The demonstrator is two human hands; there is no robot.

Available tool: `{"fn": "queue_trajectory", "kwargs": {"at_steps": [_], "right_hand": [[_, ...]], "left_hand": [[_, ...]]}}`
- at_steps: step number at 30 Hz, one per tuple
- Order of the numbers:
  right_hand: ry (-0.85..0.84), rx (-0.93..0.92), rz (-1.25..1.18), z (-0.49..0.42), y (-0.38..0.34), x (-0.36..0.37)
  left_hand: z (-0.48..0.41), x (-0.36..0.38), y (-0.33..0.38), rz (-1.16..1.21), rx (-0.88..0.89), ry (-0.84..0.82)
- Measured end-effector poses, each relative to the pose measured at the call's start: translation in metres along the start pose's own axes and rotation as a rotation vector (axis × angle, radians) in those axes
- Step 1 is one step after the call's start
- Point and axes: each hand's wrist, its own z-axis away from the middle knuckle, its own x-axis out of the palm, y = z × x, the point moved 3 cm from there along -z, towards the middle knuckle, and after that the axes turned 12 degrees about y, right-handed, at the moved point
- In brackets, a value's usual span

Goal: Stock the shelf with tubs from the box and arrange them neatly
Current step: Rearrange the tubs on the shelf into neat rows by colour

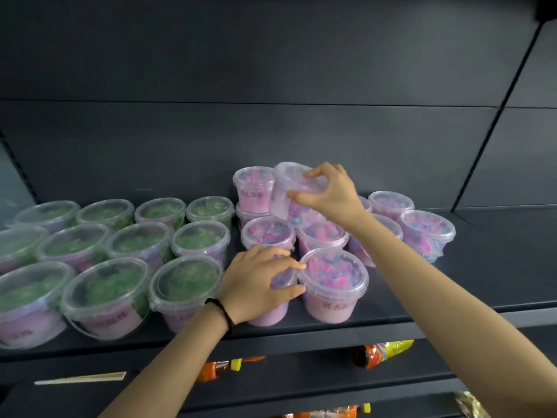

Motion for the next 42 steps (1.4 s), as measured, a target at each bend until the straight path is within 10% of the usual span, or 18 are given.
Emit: {"fn": "queue_trajectory", "kwargs": {"at_steps": [12, 24, 42], "right_hand": [[-0.195, 0.014, 0.063, 0.046, 0.133, -0.14], [-0.602, -0.112, -0.037, 0.074, 0.178, -0.151], [-0.462, -0.068, -0.014, 0.084, 0.186, -0.147]], "left_hand": [[-0.011, 0.009, 0.059, -0.1, -0.008, 0.097], [-0.09, 0.065, 0.138, 0.125, 0.148, -0.22], [-0.076, 0.061, 0.138, -0.043, 0.209, 0.011]]}}
